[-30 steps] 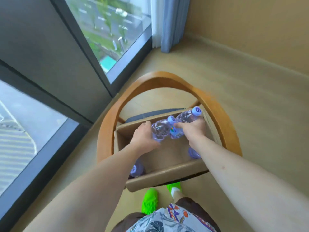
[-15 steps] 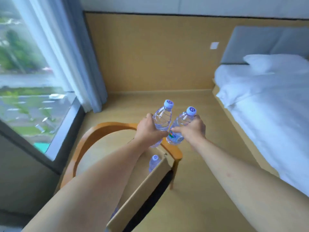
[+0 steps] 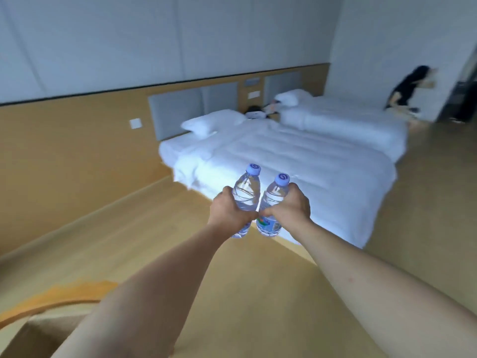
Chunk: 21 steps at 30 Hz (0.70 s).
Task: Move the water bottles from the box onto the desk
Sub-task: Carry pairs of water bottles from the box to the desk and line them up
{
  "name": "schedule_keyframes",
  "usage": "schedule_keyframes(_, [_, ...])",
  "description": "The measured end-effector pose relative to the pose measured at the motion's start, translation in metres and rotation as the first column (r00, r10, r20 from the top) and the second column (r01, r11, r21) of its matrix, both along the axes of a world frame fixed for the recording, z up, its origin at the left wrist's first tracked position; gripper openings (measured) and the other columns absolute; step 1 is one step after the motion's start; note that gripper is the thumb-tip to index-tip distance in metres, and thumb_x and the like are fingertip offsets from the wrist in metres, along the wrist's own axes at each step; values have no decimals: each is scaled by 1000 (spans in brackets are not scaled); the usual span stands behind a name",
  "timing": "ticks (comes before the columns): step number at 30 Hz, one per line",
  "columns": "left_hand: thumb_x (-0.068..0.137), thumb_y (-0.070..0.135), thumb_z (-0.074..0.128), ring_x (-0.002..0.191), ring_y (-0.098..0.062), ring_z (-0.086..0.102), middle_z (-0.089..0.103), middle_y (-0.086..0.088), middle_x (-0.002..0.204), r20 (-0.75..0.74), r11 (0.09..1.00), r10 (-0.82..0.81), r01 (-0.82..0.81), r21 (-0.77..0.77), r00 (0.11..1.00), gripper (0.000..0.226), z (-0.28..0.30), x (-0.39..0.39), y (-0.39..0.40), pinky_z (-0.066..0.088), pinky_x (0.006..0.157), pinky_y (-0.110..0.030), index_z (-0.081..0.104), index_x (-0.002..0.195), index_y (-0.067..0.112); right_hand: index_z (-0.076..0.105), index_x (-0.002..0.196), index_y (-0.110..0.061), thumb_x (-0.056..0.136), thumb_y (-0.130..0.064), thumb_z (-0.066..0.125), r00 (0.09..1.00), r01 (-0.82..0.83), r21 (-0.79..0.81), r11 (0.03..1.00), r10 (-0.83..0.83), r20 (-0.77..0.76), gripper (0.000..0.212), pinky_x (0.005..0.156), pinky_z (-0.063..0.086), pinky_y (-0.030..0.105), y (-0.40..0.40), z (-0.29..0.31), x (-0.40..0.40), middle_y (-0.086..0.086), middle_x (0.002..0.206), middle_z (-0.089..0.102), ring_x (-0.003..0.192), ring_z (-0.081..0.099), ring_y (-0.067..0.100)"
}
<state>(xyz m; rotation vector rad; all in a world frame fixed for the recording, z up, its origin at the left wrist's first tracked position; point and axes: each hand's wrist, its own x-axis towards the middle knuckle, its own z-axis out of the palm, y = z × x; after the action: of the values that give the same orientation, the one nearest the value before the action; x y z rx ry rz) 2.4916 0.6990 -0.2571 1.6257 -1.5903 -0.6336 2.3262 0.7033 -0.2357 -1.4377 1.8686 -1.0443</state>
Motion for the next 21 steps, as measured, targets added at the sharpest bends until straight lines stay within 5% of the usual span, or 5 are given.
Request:
schedule_keyframes(9, [55,38,91,88,-22,63,66,1,95,9,933,-356,356,-46,934,63,12,-312,23,50,74,-31,54,101,15,57,120,-20,51,-13,92,931,364,-69,929,-359,70,78,91,55,41,85,15,-303,1,113,67,107,64,27])
schedule_keyframes(15, [54,40,88,77,-15,61,60,14,81,18,807,-589,589,-44,808,55,15,-488,59,41,59,-18,53,93,24,58,121,-21,53,-23,94,794,605,-32,796,-600,97,77,85,54,35,166,16,-463,-6,110,68,104,65,22])
schedule_keyframes(19, [50,41,84,86,-17,67,68,7,93,-4,702,-712,712,7,702,63,8,-599,85,54,73,-30,58,103,20,58,115,-24,53,-26,93,666,744,-15,668,-738,109,72,85,57,39,219,4,-550,-8,105,69,99,67,21])
schedule_keyframes(21, [50,41,87,82,-13,66,65,10,90,-14,639,-768,768,26,640,63,1,-651,99,51,64,-25,56,101,21,57,115,-25,54,-27,92,595,800,12,599,-797,103,71,84,57,39,241,-3,-591,-7,103,68,98,66,21])
